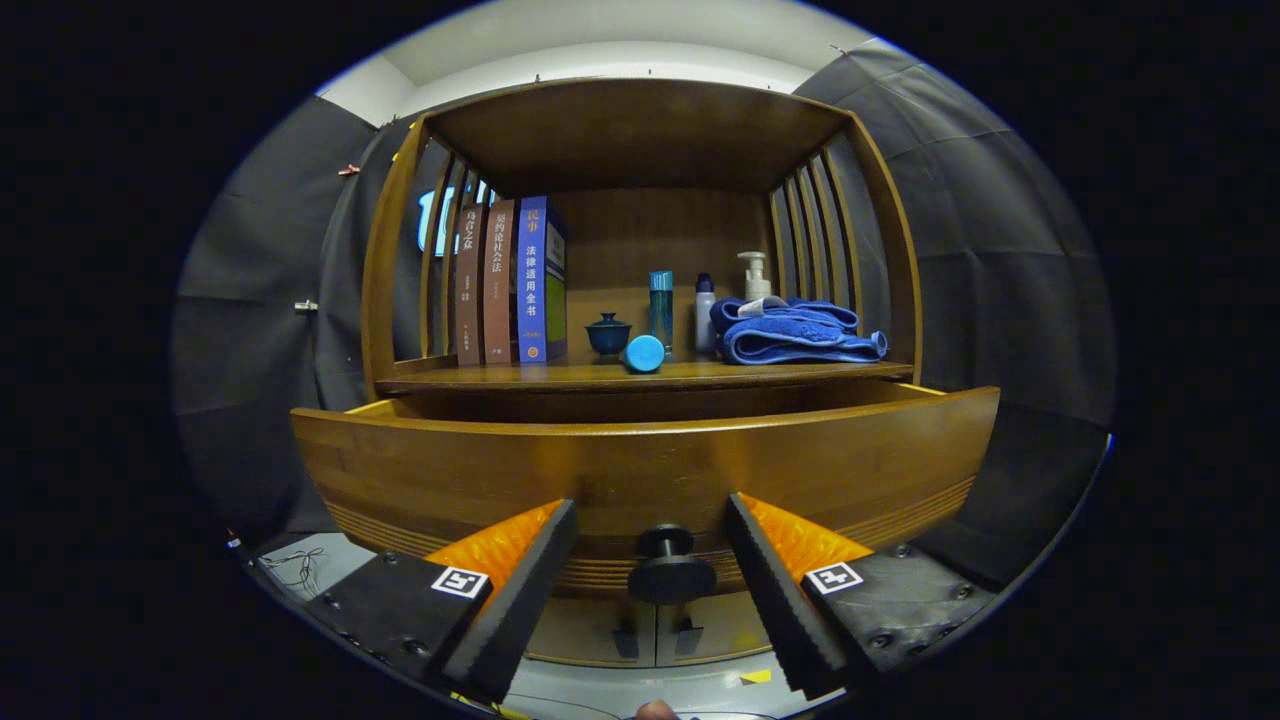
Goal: Pull open the drawer, take out the items inside it, and place them on the countertop above the cabinet.
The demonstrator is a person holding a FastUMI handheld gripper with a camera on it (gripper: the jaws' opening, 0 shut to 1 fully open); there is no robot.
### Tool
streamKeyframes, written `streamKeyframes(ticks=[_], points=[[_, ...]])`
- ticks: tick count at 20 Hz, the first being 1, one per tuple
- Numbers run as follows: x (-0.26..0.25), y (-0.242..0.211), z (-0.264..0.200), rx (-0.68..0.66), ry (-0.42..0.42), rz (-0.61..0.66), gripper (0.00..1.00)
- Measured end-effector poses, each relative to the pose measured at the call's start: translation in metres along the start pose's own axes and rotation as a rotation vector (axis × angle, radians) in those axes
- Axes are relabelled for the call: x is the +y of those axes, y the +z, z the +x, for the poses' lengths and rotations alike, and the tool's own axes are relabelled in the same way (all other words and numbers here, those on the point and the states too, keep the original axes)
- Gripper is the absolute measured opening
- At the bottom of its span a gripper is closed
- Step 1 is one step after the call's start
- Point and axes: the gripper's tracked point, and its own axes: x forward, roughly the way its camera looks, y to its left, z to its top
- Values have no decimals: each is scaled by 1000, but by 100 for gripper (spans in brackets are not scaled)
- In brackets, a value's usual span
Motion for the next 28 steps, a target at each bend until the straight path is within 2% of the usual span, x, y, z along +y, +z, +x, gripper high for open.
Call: streamKeyframes(ticks=[7, 18, 24, 28], points=[[2, 3, 46, 19, 1, -4, 99], [4, 6, 82, 33, 1, 2, 99], [3, 6, 84, 22, 12, 5, 99], [-3, 22, 77, 11, 18, 12, 98]])
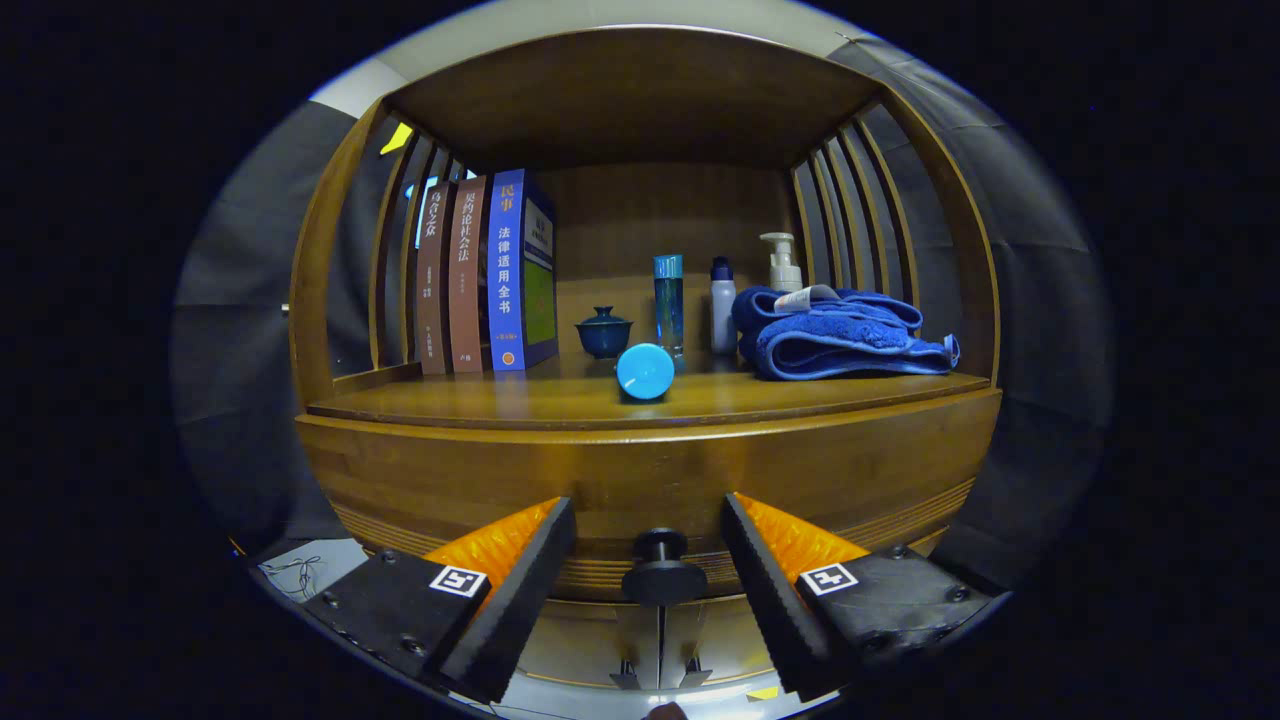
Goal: Pull open the drawer, take out the items inside it, and place them on the countertop above the cabinet.
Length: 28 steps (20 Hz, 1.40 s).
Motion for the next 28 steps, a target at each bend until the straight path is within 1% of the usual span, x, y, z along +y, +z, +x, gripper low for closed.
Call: streamKeyframes(ticks=[4, 9, 16, 19, 24, 28], points=[[-4, 31, -22, -43, -2, -5, 98], [-7, 67, -57, -66, 7, -2, 98], [-12, 137, -104, -123, 29, -3, 98], [-9, 159, -116, -124, 54, 18, 99], [-17, 184, -133, -100, 38, -75, 99], [-14, 196, -134, -53, 37, -66, 99]])
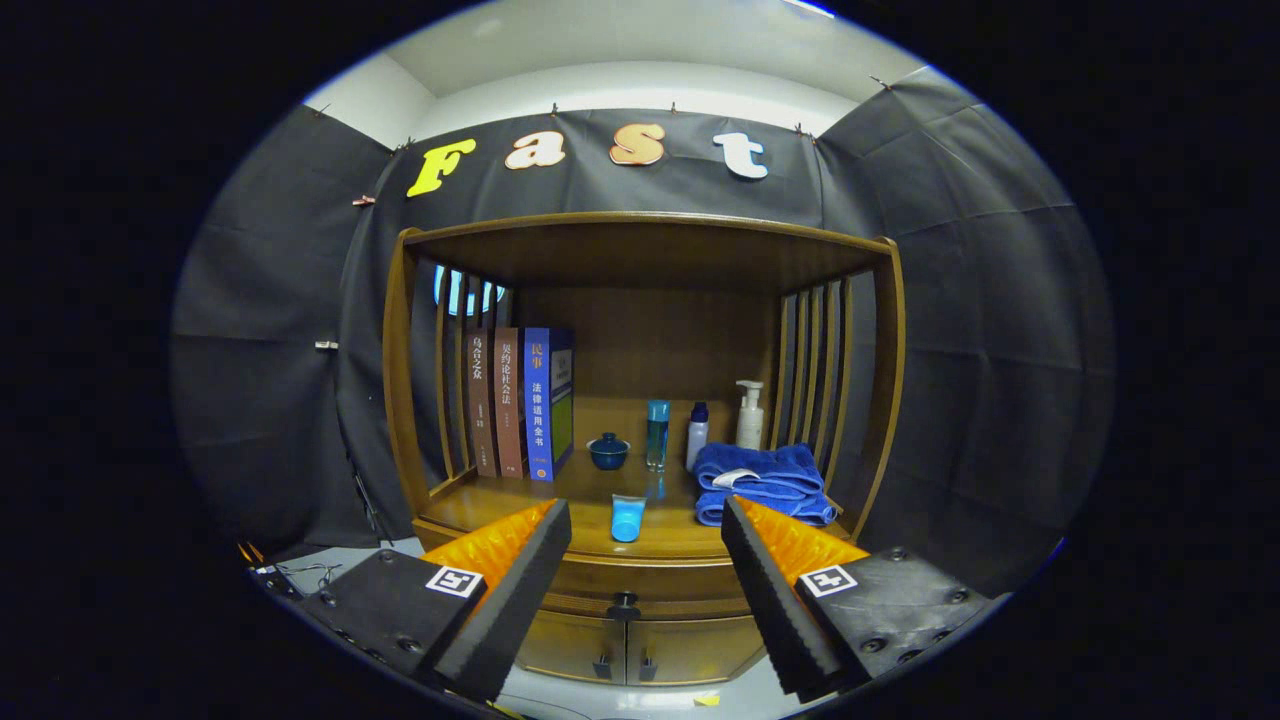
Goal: Pull open the drawer, take out the items inside it, and place them on the countertop above the cabinet.
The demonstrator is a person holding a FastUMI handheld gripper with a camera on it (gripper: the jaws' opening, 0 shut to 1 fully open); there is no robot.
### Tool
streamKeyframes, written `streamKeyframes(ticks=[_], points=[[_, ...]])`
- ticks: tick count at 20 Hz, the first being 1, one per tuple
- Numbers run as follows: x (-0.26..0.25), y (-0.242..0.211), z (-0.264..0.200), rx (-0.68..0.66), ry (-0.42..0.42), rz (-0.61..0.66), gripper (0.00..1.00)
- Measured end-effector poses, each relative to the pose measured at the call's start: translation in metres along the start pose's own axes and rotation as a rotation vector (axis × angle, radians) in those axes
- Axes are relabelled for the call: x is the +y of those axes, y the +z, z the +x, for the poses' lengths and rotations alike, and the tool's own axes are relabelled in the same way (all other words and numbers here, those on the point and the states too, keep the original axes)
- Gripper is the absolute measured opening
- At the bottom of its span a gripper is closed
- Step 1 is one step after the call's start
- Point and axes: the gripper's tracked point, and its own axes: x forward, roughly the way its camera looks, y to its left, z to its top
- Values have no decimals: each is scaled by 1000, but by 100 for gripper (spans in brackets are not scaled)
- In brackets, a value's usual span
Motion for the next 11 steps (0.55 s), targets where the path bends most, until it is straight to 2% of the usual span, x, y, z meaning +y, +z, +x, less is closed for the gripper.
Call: streamKeyframes(ticks=[6, 11], points=[[-7, 29, -5, -26, -10, -8, 99], [-13, 48, -18, -60, -7, 48, 99]])
